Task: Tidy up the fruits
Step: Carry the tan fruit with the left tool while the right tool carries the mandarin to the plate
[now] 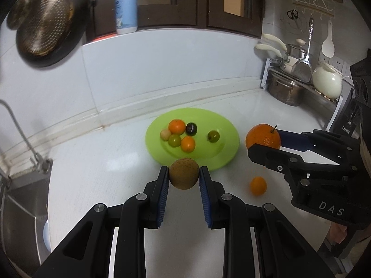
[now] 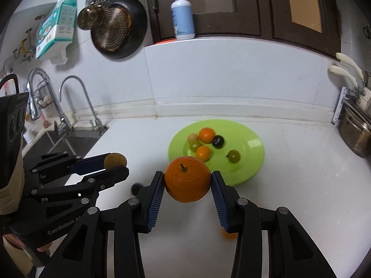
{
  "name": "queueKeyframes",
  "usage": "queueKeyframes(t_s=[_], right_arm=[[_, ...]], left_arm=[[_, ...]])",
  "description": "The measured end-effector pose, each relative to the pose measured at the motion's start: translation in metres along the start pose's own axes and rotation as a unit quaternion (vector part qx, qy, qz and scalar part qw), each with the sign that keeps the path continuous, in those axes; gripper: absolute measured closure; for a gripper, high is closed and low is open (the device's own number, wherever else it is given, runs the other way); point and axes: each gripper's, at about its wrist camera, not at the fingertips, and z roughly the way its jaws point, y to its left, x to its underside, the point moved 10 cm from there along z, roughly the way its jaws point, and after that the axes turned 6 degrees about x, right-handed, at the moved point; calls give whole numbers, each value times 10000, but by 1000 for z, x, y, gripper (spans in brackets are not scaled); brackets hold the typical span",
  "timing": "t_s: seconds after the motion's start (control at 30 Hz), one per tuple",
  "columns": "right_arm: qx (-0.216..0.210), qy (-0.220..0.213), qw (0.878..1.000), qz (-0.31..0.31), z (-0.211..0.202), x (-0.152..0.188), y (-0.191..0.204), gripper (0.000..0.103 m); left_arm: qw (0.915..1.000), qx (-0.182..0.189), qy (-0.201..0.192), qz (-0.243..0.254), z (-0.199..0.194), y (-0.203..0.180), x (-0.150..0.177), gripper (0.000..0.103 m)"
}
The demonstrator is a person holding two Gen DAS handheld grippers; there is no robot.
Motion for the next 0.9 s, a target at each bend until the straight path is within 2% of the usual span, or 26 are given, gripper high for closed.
queueKeyframes(t_s=[0.6,0.9], right_arm=[[265,-120,9994,191,35,-51,-44,61],[357,-18,9992,164,63,-66,-61,61]], left_arm=[[9994,209,-38,261,48,-3,-62,76],[9991,274,153,278,87,3,-79,76]])
